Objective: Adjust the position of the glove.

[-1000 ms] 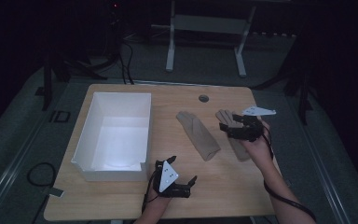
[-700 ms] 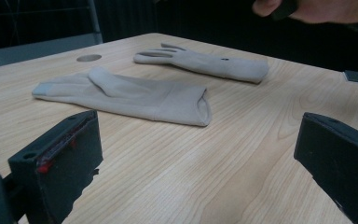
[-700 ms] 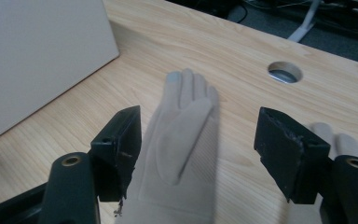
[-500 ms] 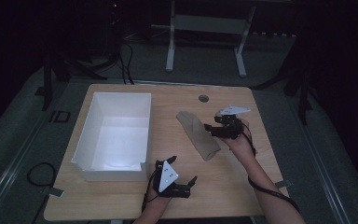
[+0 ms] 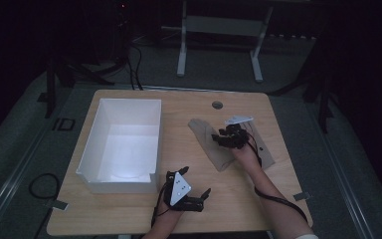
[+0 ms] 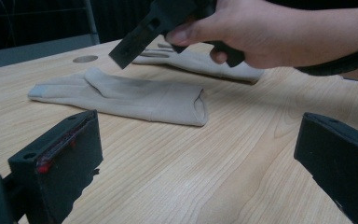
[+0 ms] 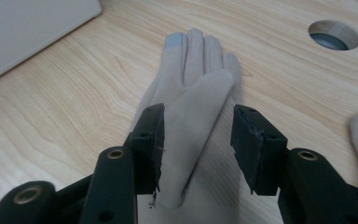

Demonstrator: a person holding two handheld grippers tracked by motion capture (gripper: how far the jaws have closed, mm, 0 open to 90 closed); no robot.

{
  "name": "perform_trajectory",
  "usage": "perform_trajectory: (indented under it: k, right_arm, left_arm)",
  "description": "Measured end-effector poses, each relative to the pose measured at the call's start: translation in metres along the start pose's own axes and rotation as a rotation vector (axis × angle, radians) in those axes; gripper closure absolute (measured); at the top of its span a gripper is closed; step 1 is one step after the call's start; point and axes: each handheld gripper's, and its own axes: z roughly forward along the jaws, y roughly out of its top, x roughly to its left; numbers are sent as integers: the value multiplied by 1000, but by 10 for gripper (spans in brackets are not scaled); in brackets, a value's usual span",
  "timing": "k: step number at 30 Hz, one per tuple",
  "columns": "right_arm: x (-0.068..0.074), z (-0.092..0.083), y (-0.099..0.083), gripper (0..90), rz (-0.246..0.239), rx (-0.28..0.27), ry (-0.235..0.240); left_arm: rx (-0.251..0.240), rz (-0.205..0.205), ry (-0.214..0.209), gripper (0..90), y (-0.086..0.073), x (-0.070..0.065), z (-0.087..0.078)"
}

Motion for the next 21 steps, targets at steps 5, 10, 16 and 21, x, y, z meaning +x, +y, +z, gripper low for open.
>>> perform_trajectory:
  k: [5,10,16,21]
  right_arm:
    - [1,13,-2,558,1,28,-24]
    - [1,27,-11,568,0,81,-51]
    - [0,29,-14,694,29,69,-34]
    - [8,30,-10,812,20,100,-49]
  left_arm:
    - [2,0,1,12,0,0,0]
    - [1,1,0,13,0,0,0]
    - [2,4,-1,13,0,0,0]
    - [3,5,0,13,0,0,0]
